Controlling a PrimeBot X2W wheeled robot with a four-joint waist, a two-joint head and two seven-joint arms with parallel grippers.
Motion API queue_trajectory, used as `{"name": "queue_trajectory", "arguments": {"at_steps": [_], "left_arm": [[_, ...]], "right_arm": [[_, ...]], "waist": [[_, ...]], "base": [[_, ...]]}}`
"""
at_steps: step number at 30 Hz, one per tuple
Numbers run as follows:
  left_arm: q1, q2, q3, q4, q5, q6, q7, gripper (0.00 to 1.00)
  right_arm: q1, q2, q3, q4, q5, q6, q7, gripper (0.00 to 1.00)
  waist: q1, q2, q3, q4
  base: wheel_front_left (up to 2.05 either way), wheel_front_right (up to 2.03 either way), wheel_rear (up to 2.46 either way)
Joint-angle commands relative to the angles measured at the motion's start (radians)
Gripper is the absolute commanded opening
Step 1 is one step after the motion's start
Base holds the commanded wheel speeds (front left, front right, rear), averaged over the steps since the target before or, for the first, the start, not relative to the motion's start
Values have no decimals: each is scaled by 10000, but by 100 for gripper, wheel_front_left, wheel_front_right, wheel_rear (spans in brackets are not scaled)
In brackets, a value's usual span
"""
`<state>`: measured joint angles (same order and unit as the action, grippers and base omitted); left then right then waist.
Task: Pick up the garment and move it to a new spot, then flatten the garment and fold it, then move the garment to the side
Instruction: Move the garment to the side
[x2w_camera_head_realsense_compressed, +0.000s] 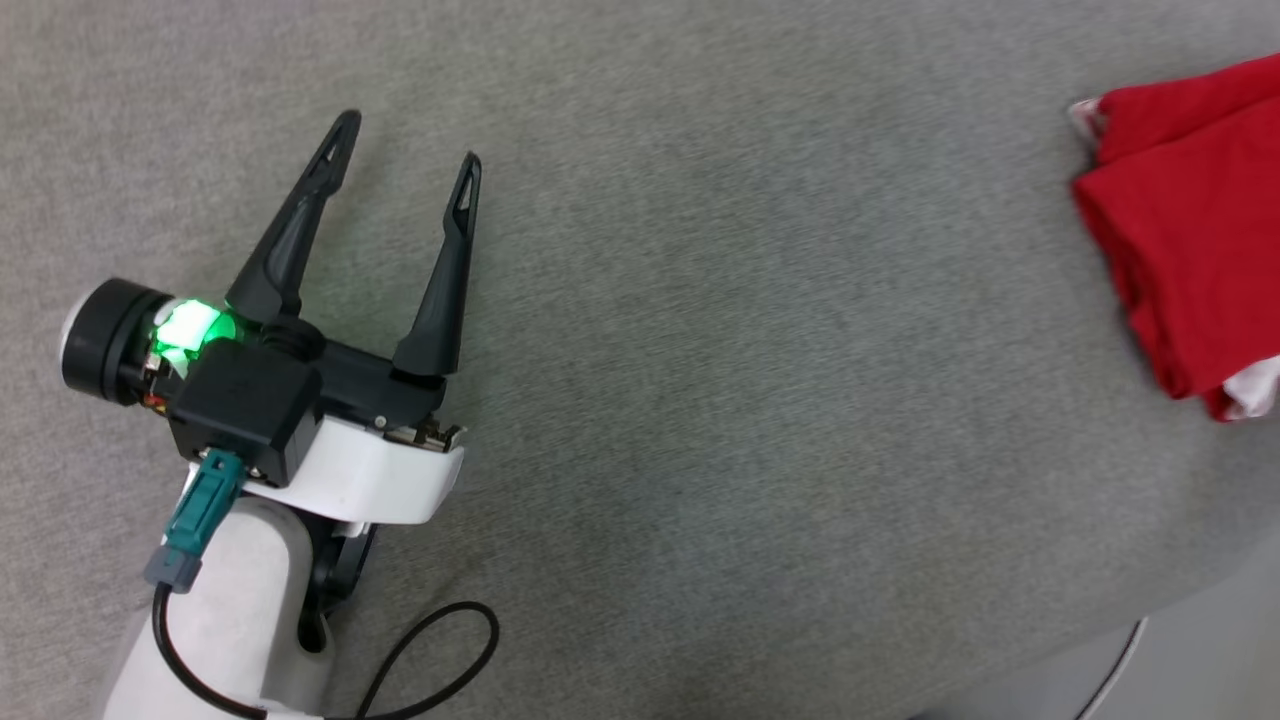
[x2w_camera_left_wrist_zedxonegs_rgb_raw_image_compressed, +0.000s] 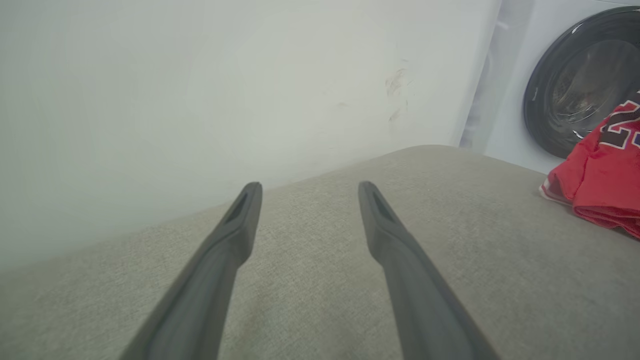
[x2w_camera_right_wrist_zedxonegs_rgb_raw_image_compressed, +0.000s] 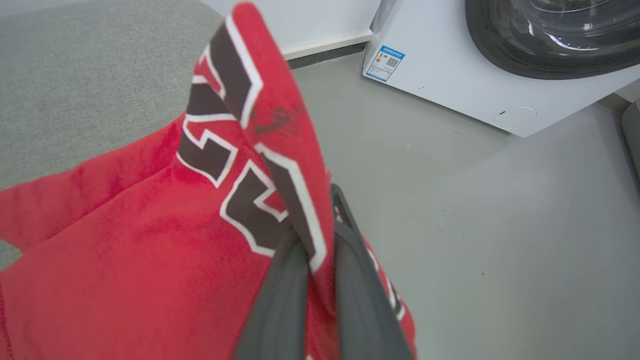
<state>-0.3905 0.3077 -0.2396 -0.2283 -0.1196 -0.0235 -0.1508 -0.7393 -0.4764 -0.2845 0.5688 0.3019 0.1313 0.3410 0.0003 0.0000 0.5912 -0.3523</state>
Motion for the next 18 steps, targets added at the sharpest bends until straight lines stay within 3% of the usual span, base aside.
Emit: {"name": "queue_trajectory", "arguments": {"at_steps": [1,5,6,7,8,18], "left_arm": [[-172,53,-1,-93,22,-28,25,100],[-354,82,-41,-227,65,-16,7,100],[-369,86,-47,-236,66,-8,-4,100],[-377,88,-53,-225,61,4,-10,100],[-381,88,-66,-204,46,9,-22,100],[50,-170,-181,498,-194,152,-435,100]], "right_arm": [[-204,-56,-132,126,-107,-12,-119,0],[-458,-100,-587,786,-380,-12,-341,0],[-473,-70,-662,963,-489,-12,-416,12],[-520,8,-800,1151,-543,-12,-504,49],[-569,43,-869,1318,-627,-12,-639,100],[-246,-14,-1330,1949,-1407,-12,-3297,100]], "waist": [[-3,0,386,328],[-3,0,663,510],[-3,0,702,542],[-3,0,722,565],[-3,0,729,593],[-3,0,-335,1023]], "base": [[0,0,0],[0,0,0],[0,0,0],[0,0,0],[0,0,0],[0,0,0]]}}
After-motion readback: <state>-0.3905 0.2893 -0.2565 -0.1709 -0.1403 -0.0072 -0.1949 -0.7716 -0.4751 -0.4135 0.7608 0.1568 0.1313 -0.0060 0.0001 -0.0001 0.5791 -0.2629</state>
